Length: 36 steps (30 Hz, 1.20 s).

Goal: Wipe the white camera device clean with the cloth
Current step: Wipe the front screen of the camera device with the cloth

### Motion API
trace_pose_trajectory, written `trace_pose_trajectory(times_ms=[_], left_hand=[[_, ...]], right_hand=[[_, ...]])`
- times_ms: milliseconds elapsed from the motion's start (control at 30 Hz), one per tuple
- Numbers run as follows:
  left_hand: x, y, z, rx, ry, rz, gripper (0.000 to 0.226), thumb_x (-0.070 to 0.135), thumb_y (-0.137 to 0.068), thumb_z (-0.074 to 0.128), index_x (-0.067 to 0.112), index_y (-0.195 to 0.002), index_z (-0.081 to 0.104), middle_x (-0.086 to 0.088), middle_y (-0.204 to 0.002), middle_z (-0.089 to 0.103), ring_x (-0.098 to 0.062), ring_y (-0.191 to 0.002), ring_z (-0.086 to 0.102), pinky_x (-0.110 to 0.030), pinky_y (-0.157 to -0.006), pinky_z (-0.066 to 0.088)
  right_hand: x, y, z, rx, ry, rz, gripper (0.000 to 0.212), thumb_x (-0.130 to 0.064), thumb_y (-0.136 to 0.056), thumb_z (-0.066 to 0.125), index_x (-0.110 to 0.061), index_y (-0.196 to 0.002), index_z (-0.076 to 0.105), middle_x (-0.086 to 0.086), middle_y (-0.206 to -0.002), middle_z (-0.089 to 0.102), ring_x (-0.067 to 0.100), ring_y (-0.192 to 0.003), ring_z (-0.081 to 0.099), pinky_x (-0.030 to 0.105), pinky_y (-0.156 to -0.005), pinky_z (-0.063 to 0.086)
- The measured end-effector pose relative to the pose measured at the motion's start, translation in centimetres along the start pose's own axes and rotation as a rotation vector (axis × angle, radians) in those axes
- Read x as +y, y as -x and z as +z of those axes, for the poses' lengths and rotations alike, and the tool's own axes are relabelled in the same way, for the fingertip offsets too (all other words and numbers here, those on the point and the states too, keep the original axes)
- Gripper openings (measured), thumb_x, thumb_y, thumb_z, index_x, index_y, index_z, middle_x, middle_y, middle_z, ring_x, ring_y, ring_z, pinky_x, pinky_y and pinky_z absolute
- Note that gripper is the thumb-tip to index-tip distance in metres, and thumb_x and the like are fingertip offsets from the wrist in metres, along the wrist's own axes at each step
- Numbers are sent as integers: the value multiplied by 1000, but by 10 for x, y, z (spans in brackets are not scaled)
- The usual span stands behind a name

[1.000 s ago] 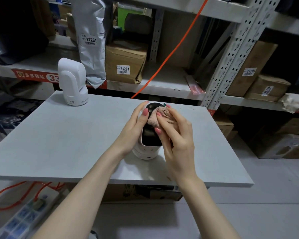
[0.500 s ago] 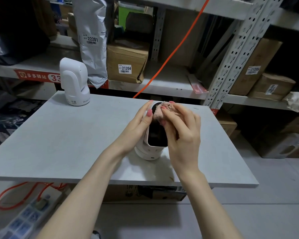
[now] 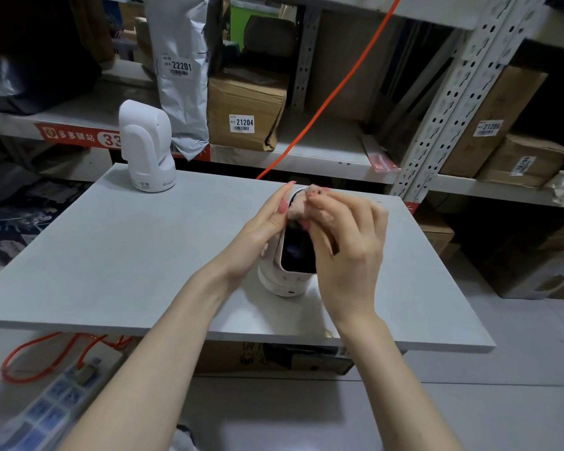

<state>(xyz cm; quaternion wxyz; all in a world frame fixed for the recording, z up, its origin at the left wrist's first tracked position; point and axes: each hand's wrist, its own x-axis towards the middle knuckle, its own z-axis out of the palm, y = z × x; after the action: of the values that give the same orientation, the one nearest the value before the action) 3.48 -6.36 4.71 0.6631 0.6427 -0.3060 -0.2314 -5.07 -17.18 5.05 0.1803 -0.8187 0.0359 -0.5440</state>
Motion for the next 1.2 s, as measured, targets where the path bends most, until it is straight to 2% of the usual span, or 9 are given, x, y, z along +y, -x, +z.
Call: trace_pose_trajectory(times_ms=[100, 233, 400, 567, 700, 900, 967, 1100, 1200], left_hand=[[0, 1, -1, -23, 10, -5, 56, 63, -90, 35, 51, -145, 28, 26, -149, 37, -2, -139, 33, -52, -117, 21], [-1, 0, -2, -8, 41, -4, 58, 69, -84, 38, 56, -140, 32, 21, -149, 40, -8, -140, 35, -55, -117, 20], [1, 2, -1, 3, 38, 8, 56, 65, -90, 38, 49, -144, 31, 15, -150, 41, -9, -138, 39, -50, -117, 24], [3, 3, -2, 15, 29, 11, 61, 59, -85, 36, 46, -144, 32, 16, -150, 40, -8, -139, 37, -47, -118, 22], [-2, 0, -3, 2, 16, 8, 50, 52, -97, 34, 43, -146, 31, 18, -150, 40, -6, -140, 35, -48, -118, 23], [-2, 1, 0, 48, 8, 26, 52, 54, -96, 36, 42, -146, 32, 13, -150, 42, -8, -138, 38, -44, -118, 25], [-2, 1, 2, 58, 5, 50, 58, 57, -93, 34, 37, -147, 32, 9, -151, 42, -8, -139, 38, -41, -117, 28], [1, 2, 2, 51, -19, 65, 62, 59, -92, 35, 34, -149, 31, 14, -154, 35, -5, -142, 31, -37, -118, 25], [2, 4, 1, 36, -36, 40, 59, 57, -93, 34, 40, -148, 28, 18, -154, 33, -4, -141, 30, -18, -104, 30]], right_hand=[[0, -1, 2, -9, -33, -5, 18, -12, -89, 64, -9, -105, 71, 10, -110, 65, 26, -113, 50, 42, -92, 47], [1, 10, 1, -33, -34, -75, 18, -16, -91, 61, -9, -104, 73, 12, -107, 65, 26, -103, 55, 44, -80, 50], [5, 27, -2, -85, -39, -173, 24, -23, -98, 54, -10, -103, 73, 8, -108, 63, 28, -99, 56, 41, -72, 53], [-4, 7, 1, -12, 20, -61, 19, -23, -92, 60, -12, -101, 74, 10, -105, 66, 24, -97, 56, 40, -75, 53], [-10, 0, 7, 11, 35, 29, 19, -20, -91, 60, -14, -104, 73, 11, -107, 64, 26, -99, 56, 43, -81, 49], [-6, 13, 4, -33, -29, -10, 20, -23, -93, 59, -13, -104, 72, 6, -109, 58, 26, -98, 53, 42, -75, 51], [-5, 23, 1, -70, -32, -68, 25, -28, -96, 54, -13, -103, 73, 1, -110, 54, 27, -98, 53, 40, -73, 52], [2, 40, -7, -146, -10, -175, 17, -21, -93, 60, -14, -99, 74, 4, -109, 57, 29, -97, 56, 37, -67, 55], [10, 39, -13, -131, 18, -191, 15, -21, -91, 62, -16, -96, 75, 9, -104, 64, 26, -96, 56, 41, -69, 53]])
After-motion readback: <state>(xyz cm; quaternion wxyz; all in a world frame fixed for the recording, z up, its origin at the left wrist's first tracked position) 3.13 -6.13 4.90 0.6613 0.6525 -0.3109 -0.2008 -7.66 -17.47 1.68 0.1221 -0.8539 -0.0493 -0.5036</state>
